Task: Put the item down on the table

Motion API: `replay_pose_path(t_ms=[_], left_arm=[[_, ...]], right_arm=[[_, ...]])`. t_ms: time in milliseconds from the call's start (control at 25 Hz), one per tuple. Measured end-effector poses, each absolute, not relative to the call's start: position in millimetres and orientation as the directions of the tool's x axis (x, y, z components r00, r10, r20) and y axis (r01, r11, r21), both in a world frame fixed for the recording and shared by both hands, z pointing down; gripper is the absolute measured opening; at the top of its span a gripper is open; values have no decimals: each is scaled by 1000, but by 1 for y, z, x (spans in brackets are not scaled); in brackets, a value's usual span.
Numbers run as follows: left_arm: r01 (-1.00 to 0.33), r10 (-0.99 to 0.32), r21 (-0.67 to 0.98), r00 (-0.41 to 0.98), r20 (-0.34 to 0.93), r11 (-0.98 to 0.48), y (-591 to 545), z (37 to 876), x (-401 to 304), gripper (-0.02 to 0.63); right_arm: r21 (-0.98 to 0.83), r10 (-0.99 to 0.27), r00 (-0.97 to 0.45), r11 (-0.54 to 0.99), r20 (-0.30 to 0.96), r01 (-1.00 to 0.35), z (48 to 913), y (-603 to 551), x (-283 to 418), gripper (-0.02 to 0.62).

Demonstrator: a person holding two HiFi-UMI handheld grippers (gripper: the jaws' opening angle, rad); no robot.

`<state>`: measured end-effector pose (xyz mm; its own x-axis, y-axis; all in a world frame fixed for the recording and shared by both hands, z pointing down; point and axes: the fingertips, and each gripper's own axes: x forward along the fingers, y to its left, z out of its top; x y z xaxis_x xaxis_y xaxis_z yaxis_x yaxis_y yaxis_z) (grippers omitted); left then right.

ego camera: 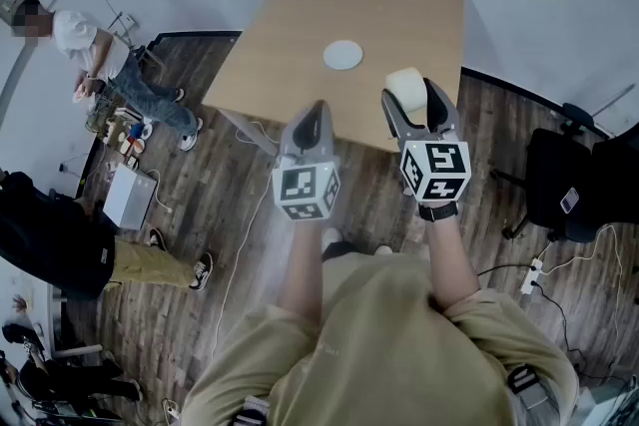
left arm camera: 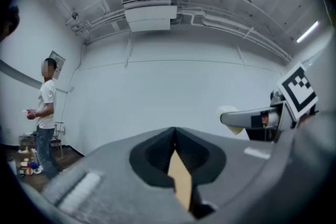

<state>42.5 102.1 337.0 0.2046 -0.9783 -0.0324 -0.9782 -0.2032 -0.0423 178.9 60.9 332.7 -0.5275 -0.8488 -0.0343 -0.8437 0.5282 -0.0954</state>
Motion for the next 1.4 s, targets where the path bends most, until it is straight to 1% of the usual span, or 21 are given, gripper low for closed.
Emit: replay_pose_path(t_ms=[360, 560, 720, 920, 1160, 1400], left_arm=[[-976, -976, -51, 215, -19, -214, 89, 338, 52, 2], [-970, -973, -82, 230, 13, -230, 76, 342, 64, 2], [-971, -975, -78, 223, 19, -224, 67, 347, 62, 2], [-972, -974, -63, 224, 47, -226, 41, 362, 46, 3], [-972, -972, -39, 232, 43, -234, -6, 359, 23, 2], [-967, -966, -11, 253, 53, -254, -66, 355, -16, 3]], right_arm=[[-116, -859, -511, 511, -33, -852, 336, 50, 190, 322], [-178, -849, -528, 523, -20, -834, 349, 32, 195, 322], [-183, -843, -537, 529, -8, -828, 357, 23, 191, 321], [-181, -832, -554, 544, 4, -819, 368, 2, 172, 321], [-174, -848, -531, 522, 5, -835, 363, -44, 158, 321], [-139, -859, -512, 505, 23, -852, 360, -96, 120, 321]])
